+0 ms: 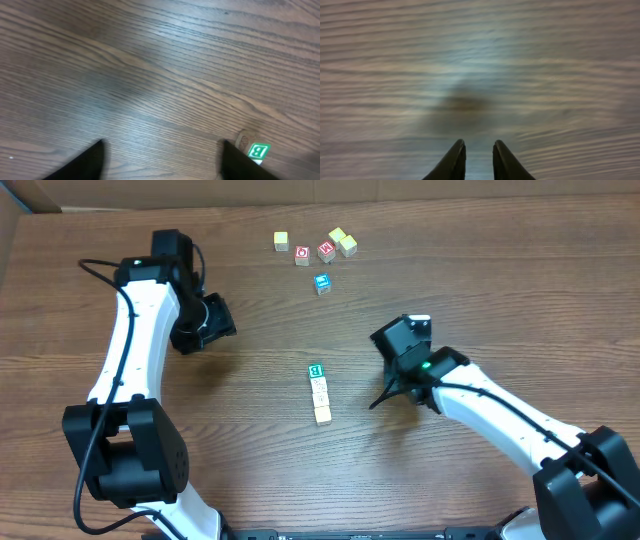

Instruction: Flip 4 blocks

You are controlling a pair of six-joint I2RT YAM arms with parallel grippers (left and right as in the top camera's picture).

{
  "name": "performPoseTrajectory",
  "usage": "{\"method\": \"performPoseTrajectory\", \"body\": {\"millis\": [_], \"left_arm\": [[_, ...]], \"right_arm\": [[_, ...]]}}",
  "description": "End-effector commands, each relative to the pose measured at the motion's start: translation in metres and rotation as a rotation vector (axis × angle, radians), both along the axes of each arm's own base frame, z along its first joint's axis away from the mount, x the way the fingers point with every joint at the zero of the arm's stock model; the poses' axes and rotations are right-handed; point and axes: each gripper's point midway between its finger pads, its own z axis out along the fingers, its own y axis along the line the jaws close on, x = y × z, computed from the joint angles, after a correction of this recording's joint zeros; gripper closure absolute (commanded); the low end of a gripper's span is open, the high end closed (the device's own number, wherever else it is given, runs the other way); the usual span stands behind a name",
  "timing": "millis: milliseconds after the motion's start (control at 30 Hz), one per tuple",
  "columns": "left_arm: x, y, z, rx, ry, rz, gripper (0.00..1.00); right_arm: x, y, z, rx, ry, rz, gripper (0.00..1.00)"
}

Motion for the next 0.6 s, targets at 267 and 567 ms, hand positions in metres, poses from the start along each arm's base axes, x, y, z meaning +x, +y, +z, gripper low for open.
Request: {"method": "performPoseTrajectory", "body": {"millis": [267, 567], "left_arm": [[0.001, -0.001, 0.005, 0.007, -0.017, -0.018, 0.00], [0.002, -0.001, 0.005, 0.007, -0.020, -0.018, 0.00]], "right_arm": [[0.014, -0.035, 0.012, -0.075, -0.024, -0.013, 0.00], [0.014, -0.035, 0.012, -0.074, -0.023, -0.013, 0.00]]}}
